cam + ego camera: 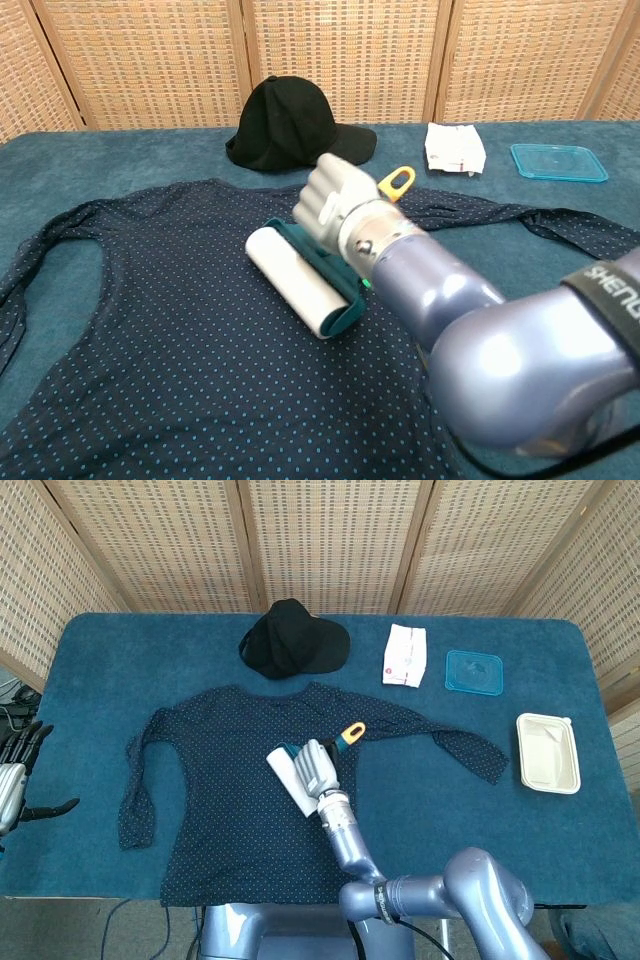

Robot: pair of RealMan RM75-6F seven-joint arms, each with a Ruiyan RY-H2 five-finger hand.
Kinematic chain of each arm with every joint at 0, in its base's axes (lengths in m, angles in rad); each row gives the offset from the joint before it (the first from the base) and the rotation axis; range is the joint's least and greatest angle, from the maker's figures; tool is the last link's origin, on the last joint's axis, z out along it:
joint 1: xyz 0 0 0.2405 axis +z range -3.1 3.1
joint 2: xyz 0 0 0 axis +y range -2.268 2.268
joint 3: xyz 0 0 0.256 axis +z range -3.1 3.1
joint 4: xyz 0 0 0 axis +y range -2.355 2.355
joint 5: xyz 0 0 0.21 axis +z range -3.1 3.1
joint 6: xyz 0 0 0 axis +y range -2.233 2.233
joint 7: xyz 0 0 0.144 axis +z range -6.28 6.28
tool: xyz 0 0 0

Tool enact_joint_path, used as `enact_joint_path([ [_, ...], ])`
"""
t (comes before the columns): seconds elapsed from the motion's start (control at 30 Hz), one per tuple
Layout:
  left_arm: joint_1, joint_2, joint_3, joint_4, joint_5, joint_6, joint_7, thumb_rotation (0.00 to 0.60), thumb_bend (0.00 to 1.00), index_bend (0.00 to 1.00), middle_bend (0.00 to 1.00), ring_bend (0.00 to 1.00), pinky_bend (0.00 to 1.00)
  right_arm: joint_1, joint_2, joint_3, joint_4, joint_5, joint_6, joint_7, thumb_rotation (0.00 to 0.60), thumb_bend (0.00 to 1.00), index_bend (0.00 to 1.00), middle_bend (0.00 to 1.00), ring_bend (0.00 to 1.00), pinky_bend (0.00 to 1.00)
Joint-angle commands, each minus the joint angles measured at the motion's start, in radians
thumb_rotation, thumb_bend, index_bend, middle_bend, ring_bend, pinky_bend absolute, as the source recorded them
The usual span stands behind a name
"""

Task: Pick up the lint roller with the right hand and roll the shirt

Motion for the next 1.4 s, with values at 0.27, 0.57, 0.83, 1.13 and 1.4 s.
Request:
enact_joint_path([
  [0.27,0.002,0.003,0.001,-0.001,0.002,0.004,-0.004,0.600,0.00,0.00,0.00,0.00,0.00,0.000,-0.033,0.016,-0.005,-0.027,0.016,-0.027,0.600,0.85,0.70,1.00,1.00,1.00],
  [0.57,0.001,0.001,0.001,-0.001,0.002,0.004,0.002,0.600,0.00,0.00,0.00,0.00,0.00,-0.110,0.095,-0.019,0.002,-0.002,0.044,-0.001,0.600,0.85,0.69,1.00,1.00,1.00],
  [0.83,0.002,-0.003,0.010,-0.013,0.020,0.011,0.023,0.600,0.00,0.00,0.00,0.00,0.00,-0.181,0.179,-0.023,-0.049,0.007,0.023,0.080,0.600,0.41,0.24,1.00,1.00,1.00],
  [1.13,0.015,0.007,0.019,-0.024,0.050,0.039,0.009,0.600,0.00,0.00,0.00,0.00,0.00,-0.270,0.338,-0.071,-0.226,-0.216,0.106,0.306,0.600,0.01,0.00,1.00,1.00,1.00],
  [1.4,0.042,0.018,0.031,-0.038,0.105,0.104,-0.004,0.600,0.00,0.00,0.00,0.00,0.00,-0.443,0.598,-0.222,-0.227,-0.668,0.284,0.815,0.600,0.00,0.00,0.84,0.91,0.96],
])
